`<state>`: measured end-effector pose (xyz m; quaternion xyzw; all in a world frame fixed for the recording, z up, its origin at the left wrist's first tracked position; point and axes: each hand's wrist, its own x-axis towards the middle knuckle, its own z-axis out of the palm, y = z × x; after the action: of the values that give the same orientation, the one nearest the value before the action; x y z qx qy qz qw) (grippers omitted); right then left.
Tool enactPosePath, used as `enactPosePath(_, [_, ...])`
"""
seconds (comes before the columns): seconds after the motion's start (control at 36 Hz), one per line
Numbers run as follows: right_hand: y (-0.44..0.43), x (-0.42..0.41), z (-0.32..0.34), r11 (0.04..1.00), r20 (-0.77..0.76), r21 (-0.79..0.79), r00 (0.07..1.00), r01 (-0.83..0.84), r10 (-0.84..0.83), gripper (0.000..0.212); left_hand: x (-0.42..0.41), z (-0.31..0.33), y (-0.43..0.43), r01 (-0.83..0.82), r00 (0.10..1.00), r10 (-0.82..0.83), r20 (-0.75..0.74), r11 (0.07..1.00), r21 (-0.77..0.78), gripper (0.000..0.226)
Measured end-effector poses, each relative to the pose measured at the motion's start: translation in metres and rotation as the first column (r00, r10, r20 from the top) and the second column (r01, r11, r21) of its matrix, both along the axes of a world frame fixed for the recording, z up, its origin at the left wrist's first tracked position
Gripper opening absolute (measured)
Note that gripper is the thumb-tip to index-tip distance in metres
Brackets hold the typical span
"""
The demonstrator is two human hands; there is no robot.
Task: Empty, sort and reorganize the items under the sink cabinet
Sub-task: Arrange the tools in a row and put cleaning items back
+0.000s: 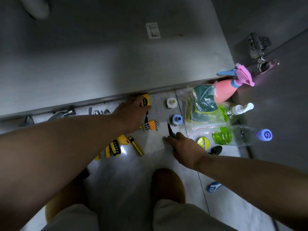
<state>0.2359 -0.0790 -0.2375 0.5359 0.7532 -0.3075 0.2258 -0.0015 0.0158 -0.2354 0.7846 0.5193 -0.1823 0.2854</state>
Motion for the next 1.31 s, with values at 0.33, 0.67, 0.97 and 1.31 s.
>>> enactPosePath(0.33, [-0.005,0.005,0.004,0.998,0.168,-0.070,0.986,0.002,0.010,0.072,0.007,0.000,-0.001,-0.077,0.993,0.081,0.091,0.996,-0.047,0.070])
enactPosePath(0.67, [0.029,-0.049,0.003,0.989,-0.215,0.140,0.977,0.045,-0.014,0.072,-0.013,-0.002,-0.011,0.020,1.000,-0.020,-0.005,1.000,0.009,0.084])
enactPosePath(0.97, [0.037,-0.054,-0.011,0.966,-0.134,0.176,0.967,-0.191,0.216,0.078,-0.010,-0.011,-0.010,-0.156,0.954,0.168,0.249,0.985,-0.070,0.058])
enactPosePath(1.31, [0.026,-0.040,0.000,0.903,0.010,0.266,0.938,-0.336,0.346,0.063,0.024,-0.005,-0.003,-0.054,0.980,0.073,0.184,0.993,-0.106,0.072])
